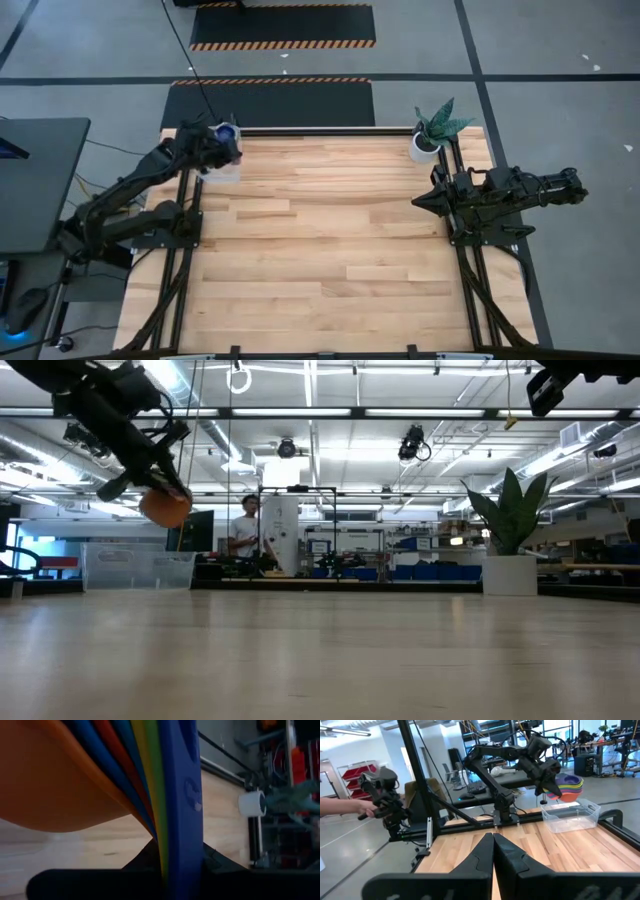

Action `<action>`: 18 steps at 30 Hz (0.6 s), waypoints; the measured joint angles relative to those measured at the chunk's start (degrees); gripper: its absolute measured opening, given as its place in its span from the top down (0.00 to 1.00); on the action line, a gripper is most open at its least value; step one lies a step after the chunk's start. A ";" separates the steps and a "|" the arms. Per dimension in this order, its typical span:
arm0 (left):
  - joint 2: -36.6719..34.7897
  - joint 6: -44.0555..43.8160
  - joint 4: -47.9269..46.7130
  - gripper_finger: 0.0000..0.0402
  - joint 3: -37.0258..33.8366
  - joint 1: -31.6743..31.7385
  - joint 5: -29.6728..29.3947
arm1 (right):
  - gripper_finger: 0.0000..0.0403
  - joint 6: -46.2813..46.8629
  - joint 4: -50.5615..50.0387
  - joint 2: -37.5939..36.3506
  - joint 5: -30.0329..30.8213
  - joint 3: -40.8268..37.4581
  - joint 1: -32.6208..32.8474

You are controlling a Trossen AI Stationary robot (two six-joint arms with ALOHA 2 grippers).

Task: Nest measuring cups in basket
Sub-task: Put the measuring cups into the transparent bin

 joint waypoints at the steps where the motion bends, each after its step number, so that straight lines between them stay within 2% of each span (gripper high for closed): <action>1: 0.00 0.02 -0.18 0.89 -0.48 1.26 0.79 | 0.96 0.00 0.00 -0.01 0.07 0.00 0.00; 10: 0.70 4.89 -0.62 0.89 -1.27 10.73 2.26 | 0.96 -0.02 0.00 0.01 4.43 0.00 0.00; 18: 8.82 12.19 -1.26 0.89 -1.25 13.29 3.91 | 0.96 -0.02 -0.03 0.01 7.37 0.00 -0.04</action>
